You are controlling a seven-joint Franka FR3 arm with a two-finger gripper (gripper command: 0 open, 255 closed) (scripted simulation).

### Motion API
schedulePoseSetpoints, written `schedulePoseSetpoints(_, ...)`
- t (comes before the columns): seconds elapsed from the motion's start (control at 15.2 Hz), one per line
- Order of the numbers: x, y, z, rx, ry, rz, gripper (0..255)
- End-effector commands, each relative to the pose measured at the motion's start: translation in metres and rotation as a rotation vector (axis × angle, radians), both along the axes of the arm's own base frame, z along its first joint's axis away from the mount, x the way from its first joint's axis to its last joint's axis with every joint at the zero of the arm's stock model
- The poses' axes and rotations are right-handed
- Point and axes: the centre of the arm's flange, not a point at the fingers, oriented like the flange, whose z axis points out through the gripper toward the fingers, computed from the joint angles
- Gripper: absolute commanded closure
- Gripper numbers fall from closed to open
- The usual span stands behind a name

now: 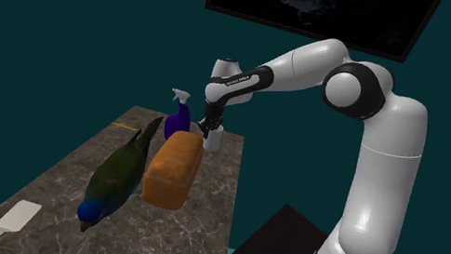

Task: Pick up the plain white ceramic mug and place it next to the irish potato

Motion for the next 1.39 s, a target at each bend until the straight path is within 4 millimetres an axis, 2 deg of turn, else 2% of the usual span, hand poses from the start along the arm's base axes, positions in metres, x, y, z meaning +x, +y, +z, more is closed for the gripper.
schedulePoseSetpoints(0.0,0.0,0.0,0.0,0.0,0.0,0.0,255)
schedulePoseSetpoints(1.32,0.0,0.0,0.105,0.0,0.0,0.0,255)
